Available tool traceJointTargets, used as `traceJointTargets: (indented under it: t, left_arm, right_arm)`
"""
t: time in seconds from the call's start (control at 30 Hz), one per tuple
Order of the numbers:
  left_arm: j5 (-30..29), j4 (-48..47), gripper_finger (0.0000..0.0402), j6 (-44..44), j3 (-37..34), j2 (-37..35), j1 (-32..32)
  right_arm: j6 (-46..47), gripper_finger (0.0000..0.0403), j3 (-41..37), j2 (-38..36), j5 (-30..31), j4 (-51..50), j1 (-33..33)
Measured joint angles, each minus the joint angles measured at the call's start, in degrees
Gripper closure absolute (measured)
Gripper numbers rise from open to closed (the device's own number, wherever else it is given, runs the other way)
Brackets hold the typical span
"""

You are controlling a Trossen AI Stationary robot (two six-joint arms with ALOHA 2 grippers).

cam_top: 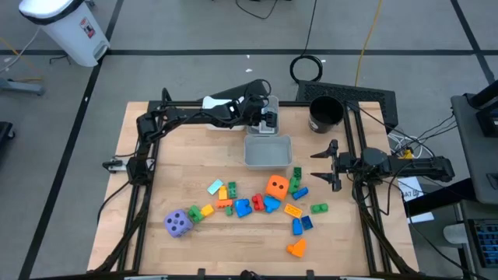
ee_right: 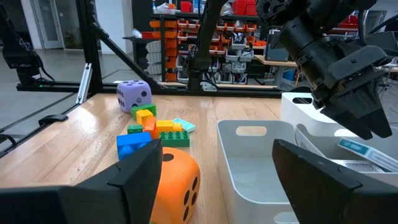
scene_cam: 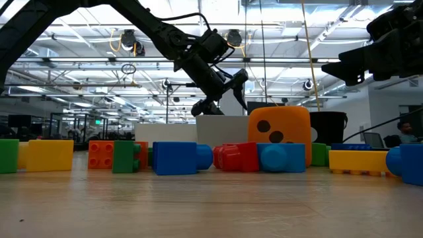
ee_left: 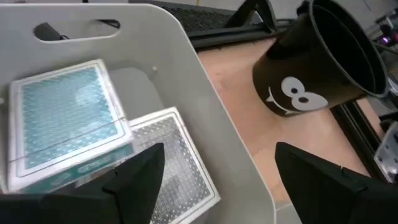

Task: Pick & Place Toys
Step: Put the green game piece into the white bin

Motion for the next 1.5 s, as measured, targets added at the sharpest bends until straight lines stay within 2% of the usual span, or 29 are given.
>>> traceJointTargets:
  t: [0.1, 0.27, 0.4, 0.5, 0.6, 0.83, 1.03, 1.27, 1.5]
  left_arm:
    - [3.10, 0.22, 0.0096, 0.16, 0.00, 0.00, 0.01]
    - [12.83, 0.25, 0.0090, -0.06, 0.00, -1.98, 0.36]
    - [22.61, -0.59, 0.0089, 5.10, 0.00, -5.96, 0.74]
    - [25.91, -4.83, 0.0089, 9.05, 0.00, -10.59, -0.18]
    - [23.77, -12.02, 0.0089, 12.97, 0.02, -16.14, -2.98]
    - [11.18, -35.42, 0.0089, 18.93, 0.02, -26.58, -14.14]
    - [3.71, -55.45, 0.0089, 10.92, -0.10, -28.57, -25.76]
    - [3.47, -57.51, 0.0089, -2.76, -7.47, -28.53, -37.91]
    - [3.49, -57.35, 0.0089, -12.40, -20.16, -28.53, -47.35]
  right_arm:
    - [0.00, 0.0125, 0.00, 0.00, 0.00, 0.00, 0.01]
    - [0.01, 0.0125, 0.00, 0.00, 0.00, 0.00, 0.00]
    - [0.00, 0.0124, 0.00, -0.02, 0.00, 0.00, -0.01]
    - [0.01, 0.0126, 0.00, -0.01, 0.01, 0.01, 0.00]
    - [0.01, 0.0126, -0.01, -0.02, 0.00, 0.01, 0.00]
    - [0.00, 0.0125, 0.00, -0.02, 0.00, 0.00, 0.01]
    - [0.01, 0.0125, 0.00, -0.02, 0.00, 0.00, 0.00]
    - [0.02, 0.0126, 0.00, -0.02, 0.00, 0.00, 0.00]
    - [0.02, 0.0124, 0.00, -0.02, 0.00, 0.00, -0.01]
